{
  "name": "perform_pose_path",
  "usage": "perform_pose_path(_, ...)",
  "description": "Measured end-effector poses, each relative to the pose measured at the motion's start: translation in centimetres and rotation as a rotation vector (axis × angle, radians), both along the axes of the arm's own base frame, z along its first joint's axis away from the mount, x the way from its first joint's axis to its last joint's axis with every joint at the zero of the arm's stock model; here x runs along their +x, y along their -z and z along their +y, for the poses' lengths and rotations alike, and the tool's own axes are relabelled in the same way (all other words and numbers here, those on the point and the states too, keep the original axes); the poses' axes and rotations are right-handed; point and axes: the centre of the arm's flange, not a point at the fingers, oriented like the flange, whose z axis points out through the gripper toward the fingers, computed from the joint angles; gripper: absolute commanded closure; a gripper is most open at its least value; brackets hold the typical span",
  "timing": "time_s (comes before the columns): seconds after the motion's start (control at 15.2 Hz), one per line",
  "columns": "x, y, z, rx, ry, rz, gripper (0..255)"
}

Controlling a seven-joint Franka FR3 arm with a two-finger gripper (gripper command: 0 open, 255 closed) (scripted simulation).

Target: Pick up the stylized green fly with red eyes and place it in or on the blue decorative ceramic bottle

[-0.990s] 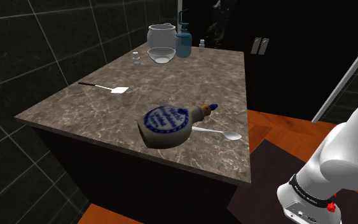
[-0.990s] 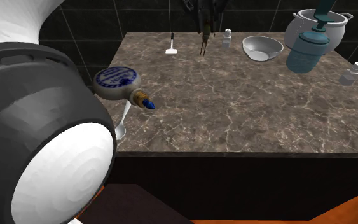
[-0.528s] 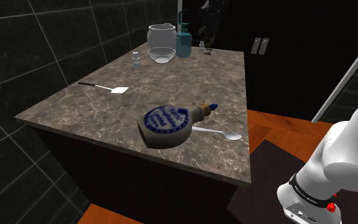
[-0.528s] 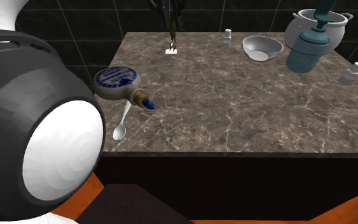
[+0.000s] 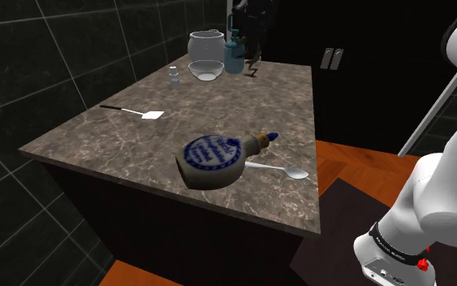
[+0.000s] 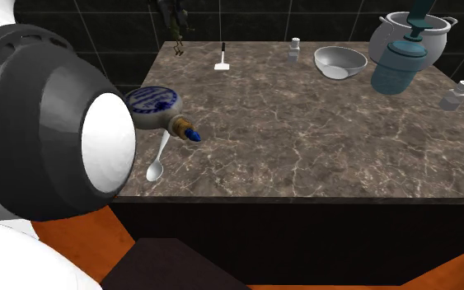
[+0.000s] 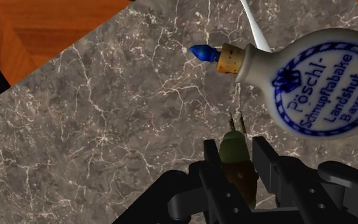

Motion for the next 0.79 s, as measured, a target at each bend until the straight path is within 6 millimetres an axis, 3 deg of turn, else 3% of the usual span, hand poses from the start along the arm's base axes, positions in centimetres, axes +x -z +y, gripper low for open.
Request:
perform_pose_path(0.59,-3.6,-1.0,11.7,0.001,-0.004,-0.002,255)
perform_pose_path(0.79,-4.0,0.2,12.9,-0.002,0.001,0.001,255)
